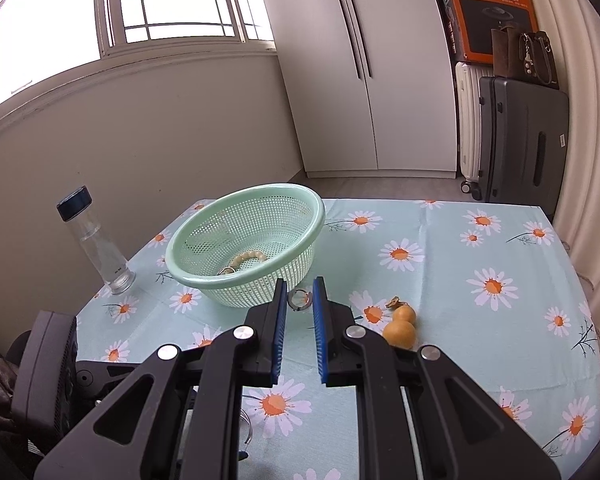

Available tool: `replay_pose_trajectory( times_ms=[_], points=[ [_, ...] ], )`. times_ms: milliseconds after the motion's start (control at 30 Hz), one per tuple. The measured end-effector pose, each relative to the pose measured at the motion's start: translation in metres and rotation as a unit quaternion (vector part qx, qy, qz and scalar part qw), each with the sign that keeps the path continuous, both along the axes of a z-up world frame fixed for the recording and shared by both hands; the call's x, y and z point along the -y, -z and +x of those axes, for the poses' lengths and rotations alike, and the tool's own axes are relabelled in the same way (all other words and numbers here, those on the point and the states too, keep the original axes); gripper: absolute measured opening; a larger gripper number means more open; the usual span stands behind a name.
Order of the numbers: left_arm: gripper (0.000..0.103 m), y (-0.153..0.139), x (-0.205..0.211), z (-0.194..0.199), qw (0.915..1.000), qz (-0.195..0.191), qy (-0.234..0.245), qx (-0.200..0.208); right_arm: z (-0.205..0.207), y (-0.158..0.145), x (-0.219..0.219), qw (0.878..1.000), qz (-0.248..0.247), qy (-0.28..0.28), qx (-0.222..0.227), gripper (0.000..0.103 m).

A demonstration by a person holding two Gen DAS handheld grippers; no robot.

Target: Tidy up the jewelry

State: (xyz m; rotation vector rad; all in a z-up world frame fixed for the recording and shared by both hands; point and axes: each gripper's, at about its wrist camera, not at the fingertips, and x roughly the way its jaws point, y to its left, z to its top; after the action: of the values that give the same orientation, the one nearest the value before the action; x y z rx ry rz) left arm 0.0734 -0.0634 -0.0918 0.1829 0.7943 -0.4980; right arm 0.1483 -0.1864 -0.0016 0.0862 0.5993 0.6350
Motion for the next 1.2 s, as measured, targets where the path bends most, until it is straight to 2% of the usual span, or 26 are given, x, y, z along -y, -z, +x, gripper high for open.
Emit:
replay_pose_trajectory(
  times_ms=[133,233,400,533,633,800,933,1100,1133,1167,1200],
  points=[
    [0.049,-0.027,-0.023,0.002,0.9992,-0.017,-0.029,0.022,0.000,-0.012,-0.012,1.000,0.000,-0.019,0.015,0.015],
    [0.049,-0.049,-0.044,0.007,0.9969,-0.007,-0.061,0.049,0.003,-0.022,-0.025,0.999,-0.010,-0.028,0.033,0.015],
    [0.049,-0.084,-0.080,0.024,0.9910,-0.016,-0.097,0.090,0.013,-0.040,-0.043,0.997,-0.020,-0.043,0.062,0.015],
    [0.049,-0.098,-0.098,0.046,0.9875,-0.015,-0.111,0.111,0.029,-0.044,-0.059,0.996,-0.027,-0.052,0.068,0.015],
    [0.049,-0.093,-0.106,0.068,0.9865,-0.012,-0.117,0.114,0.044,-0.037,-0.074,0.996,-0.036,-0.062,0.061,0.015],
    [0.049,-0.066,-0.119,0.099,0.9879,-0.014,-0.128,0.086,0.068,-0.009,-0.096,0.995,-0.054,-0.078,0.029,0.015],
    [0.049,-0.047,-0.128,0.109,0.9883,-0.011,-0.140,0.059,0.076,0.011,-0.106,0.994,-0.072,-0.081,0.004,0.015],
    [0.049,-0.044,-0.132,0.112,0.9869,-0.017,-0.151,0.055,0.080,0.020,-0.101,0.995,-0.076,-0.068,-0.010,0.016],
    [0.049,-0.043,-0.132,0.112,0.9868,-0.014,-0.152,0.054,0.081,0.020,-0.097,0.995,-0.072,-0.066,-0.013,0.019],
    [0.049,-0.042,-0.132,0.112,0.9868,-0.012,-0.153,0.053,0.082,0.019,-0.094,0.996,-0.068,-0.063,-0.015,0.031],
    [0.049,-0.041,-0.132,0.111,0.9868,-0.013,-0.153,0.052,0.083,0.019,-0.092,0.996,-0.065,-0.059,-0.016,0.039]
  ],
)
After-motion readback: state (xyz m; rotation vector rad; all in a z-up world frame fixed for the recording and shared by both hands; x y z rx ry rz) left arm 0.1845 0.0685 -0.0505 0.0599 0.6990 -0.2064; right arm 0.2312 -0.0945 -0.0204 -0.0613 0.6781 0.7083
